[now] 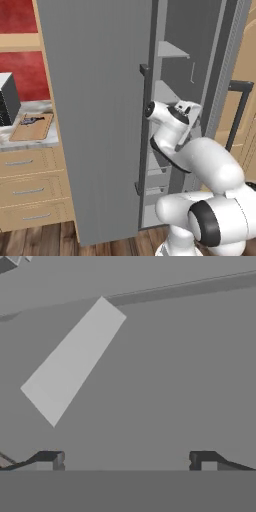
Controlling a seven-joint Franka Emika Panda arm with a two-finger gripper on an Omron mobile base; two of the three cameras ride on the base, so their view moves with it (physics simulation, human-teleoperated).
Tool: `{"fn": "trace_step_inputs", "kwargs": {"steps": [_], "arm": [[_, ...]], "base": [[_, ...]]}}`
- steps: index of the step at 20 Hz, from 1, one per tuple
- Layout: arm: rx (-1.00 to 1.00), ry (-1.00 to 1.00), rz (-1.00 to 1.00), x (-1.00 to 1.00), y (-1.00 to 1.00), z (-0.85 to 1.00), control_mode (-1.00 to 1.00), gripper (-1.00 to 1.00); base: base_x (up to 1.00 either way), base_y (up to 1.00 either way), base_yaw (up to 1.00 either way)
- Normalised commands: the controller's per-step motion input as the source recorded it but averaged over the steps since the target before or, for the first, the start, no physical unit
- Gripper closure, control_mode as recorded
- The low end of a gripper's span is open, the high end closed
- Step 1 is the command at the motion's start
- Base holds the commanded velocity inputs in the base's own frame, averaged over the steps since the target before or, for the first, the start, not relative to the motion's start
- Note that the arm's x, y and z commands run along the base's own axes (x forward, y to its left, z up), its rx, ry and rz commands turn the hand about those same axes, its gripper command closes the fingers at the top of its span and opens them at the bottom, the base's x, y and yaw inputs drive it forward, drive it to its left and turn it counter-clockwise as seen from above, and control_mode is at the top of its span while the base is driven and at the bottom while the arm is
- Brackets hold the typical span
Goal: Retrieve a lemon from the fridge and place it on the cutting board with the fish.
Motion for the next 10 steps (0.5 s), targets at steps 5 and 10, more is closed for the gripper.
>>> {"fn": "trace_step_inputs", "kwargs": {"steps": [5, 10], "arm": [[0.00, 0.04, -0.08, 0.00, -0.89, -0.29, -1.00, -1.00], [0.00, 0.06, -0.09, -0.09, -0.99, -0.31, -1.00, -1.00]], "base": [[0.00, 0.00, 0.00], [0.00, 0.00, 0.00]]}}
